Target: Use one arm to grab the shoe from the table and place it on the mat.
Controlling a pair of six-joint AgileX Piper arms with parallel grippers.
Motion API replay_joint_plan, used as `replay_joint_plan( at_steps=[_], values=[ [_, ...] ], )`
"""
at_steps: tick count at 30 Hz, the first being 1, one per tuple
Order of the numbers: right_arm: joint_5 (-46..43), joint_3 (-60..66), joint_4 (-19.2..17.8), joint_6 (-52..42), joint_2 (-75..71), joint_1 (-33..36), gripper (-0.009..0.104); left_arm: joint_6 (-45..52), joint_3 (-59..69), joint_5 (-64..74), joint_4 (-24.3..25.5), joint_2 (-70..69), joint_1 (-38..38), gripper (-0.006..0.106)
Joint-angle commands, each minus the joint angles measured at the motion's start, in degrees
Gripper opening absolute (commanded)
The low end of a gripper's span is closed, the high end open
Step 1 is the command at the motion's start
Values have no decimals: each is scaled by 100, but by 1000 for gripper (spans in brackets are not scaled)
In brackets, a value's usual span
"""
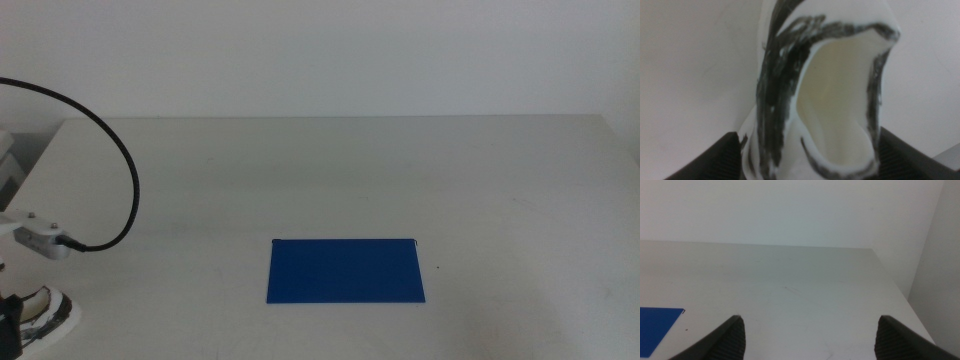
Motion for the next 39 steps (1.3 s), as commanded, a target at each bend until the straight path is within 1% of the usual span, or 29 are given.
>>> replay_joint_plan(
  at_steps=[1, 14, 15, 16, 22, 30, 33, 36, 39],
  values=[
    [-455, -54, -49, -72, -121, -26, 66, -15, -111, 91, -19, -145, -2, 81],
    [-455, -54, -49, -72, -121, -26, 66, -43, -111, -120, -19, 51, -2, 39],
    [-455, -54, -49, -72, -121, -26, 66, -108, -111, -135, -19, 51, -2, 32],
    [-455, -54, -49, -72, -121, -26, 66, -148, -111, -123, -19, 51, -2, 30],
    [-455, -54, -49, -72, -121, -26, 66, -149, -128, 114, 51, -15, -2, 29],
    [-455, -54, -49, -72, -121, -26, 66, -102, -128, 122, 51, -699, -7, 29],
    [-455, -54, -49, -72, -121, -26, 66, -115, -128, 164, 94, -872, -167, 29],
    [-455, -54, -49, -72, -121, -26, 66, -203, -128, 164, 198, -952, -480, 29],
    [-455, -54, -49, -72, -121, -26, 66, -259, -128, 158, 196, -951, -725, 29]
  ],
)
